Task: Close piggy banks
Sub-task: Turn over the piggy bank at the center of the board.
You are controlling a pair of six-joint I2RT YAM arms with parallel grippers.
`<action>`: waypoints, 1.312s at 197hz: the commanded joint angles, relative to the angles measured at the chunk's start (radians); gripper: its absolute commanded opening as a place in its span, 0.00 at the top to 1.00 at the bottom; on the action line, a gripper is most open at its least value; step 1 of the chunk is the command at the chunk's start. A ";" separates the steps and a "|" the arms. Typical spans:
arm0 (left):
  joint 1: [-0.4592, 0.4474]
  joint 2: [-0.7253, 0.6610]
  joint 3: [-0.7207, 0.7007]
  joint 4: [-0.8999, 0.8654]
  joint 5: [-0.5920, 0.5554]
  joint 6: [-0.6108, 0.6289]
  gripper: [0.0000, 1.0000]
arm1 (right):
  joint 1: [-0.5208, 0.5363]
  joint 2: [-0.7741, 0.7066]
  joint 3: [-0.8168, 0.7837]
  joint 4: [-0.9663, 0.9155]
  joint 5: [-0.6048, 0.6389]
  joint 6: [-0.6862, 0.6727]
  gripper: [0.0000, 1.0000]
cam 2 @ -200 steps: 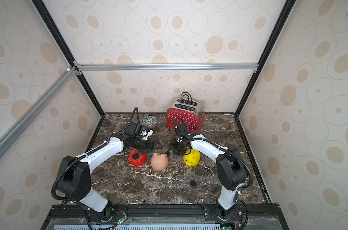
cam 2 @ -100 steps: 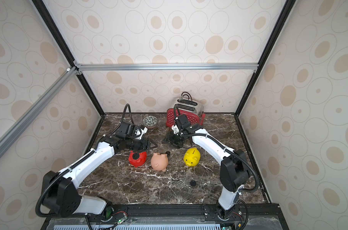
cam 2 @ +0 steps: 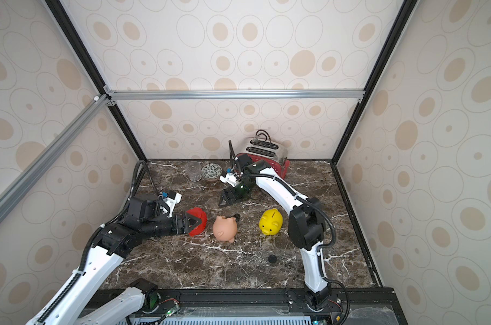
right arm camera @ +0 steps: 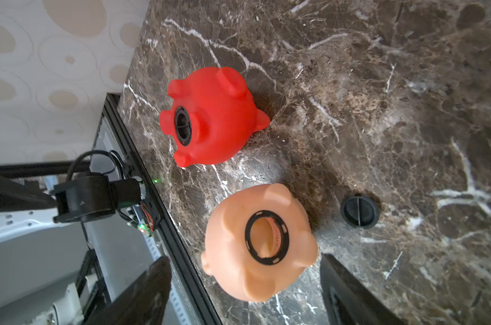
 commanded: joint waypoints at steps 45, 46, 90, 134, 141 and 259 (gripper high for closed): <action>0.006 -0.106 0.003 -0.141 -0.085 0.081 0.21 | 0.062 0.042 0.052 -0.177 -0.054 -0.350 0.14; 0.006 -0.107 0.001 -0.139 -0.085 0.079 0.21 | 0.062 0.044 0.053 -0.178 -0.053 -0.350 0.14; 0.006 -0.117 -0.032 -0.116 -0.090 0.061 0.20 | 0.097 0.076 0.058 -0.172 -0.022 -0.362 0.13; 0.006 -0.126 -0.037 -0.120 -0.086 0.062 0.20 | 0.112 0.118 0.067 -0.174 0.005 -0.367 0.12; 0.006 -0.128 -0.041 -0.121 -0.087 0.064 0.20 | 0.116 0.124 0.070 -0.175 0.021 -0.365 0.13; 0.006 -0.133 -0.054 -0.118 -0.083 0.073 0.20 | 0.169 0.099 -0.028 -0.168 0.117 -0.396 0.22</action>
